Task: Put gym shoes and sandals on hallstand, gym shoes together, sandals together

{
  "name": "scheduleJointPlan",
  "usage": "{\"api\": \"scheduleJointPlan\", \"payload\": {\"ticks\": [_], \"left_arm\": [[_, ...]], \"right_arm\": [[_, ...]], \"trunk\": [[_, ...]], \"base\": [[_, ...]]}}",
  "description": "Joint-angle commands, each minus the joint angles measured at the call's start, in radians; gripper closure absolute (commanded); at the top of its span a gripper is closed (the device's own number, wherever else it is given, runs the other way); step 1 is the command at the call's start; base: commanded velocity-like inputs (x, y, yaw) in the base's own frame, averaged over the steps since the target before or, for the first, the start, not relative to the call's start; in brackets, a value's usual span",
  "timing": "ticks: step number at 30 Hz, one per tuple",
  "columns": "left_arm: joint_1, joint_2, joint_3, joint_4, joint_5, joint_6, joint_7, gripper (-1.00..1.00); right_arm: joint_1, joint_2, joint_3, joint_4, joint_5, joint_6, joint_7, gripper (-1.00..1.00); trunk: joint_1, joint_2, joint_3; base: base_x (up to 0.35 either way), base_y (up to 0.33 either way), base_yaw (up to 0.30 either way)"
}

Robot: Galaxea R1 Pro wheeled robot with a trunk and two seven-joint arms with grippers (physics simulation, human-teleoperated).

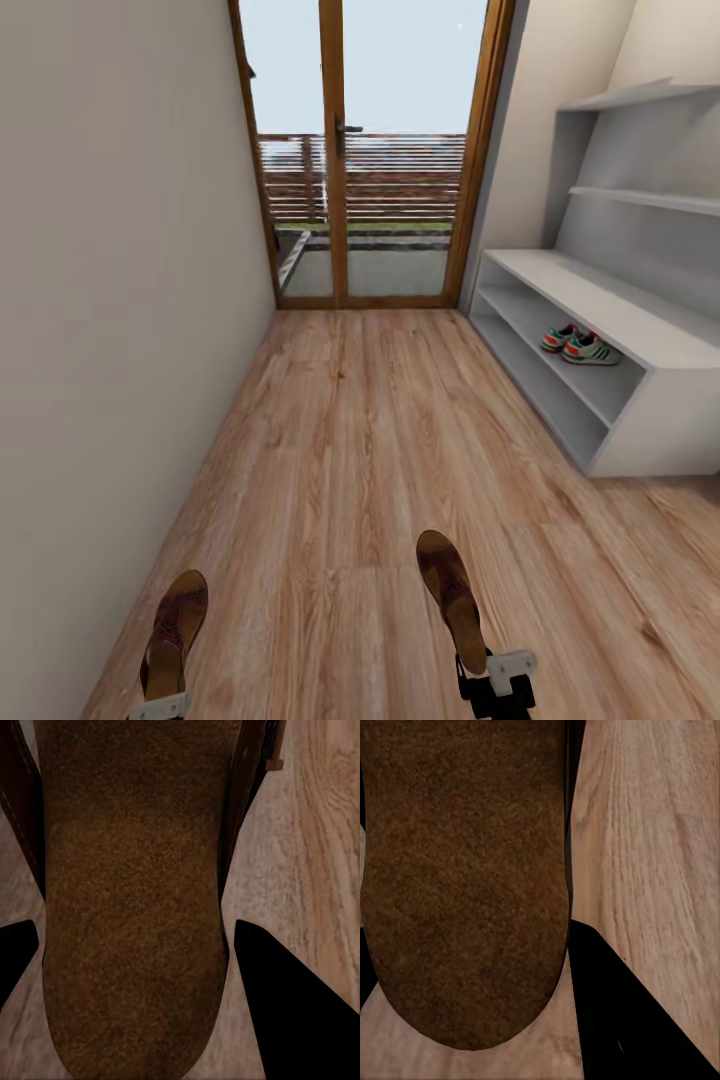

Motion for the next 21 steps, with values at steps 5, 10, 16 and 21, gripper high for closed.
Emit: {"api": "scheduleJointPlan", "payload": {"ticks": [5, 10, 16, 21], "left_arm": [[-0.001, -0.001, 0.009, 0.001, -0.012, -0.004, -0.005, 1.00], [0.000, -0.001, 0.009, 0.001, -0.012, -0.004, -0.005, 1.00], [-0.001, -0.001, 0.009, 0.001, -0.012, -0.004, -0.004, 1.00], [-0.001, -0.001, 0.009, 0.000, -0.012, -0.004, -0.005, 1.00]], "right_arm": [[-0.001, 0.000, 0.008, 0.001, 0.002, -0.001, -0.009, 1.00], [-0.001, 0.000, 0.008, 0.001, 0.002, -0.001, -0.009, 1.00], [-0.001, 0.000, 0.008, 0.001, 0.002, -0.001, -0.009, 1.00], [-0.001, 0.000, 0.008, 0.001, 0.002, -0.001, -0.009, 1.00]], "trunk": [[0.000, 0.000, -0.001], [0.000, 0.000, -0.001], [0.000, 0.000, -0.001], [0.000, 0.000, -0.001]], "base": [[0.339, 0.000, 0.000], [0.339, 0.000, 0.000], [0.339, 0.000, 0.000], [0.339, 0.000, -0.001]]}}
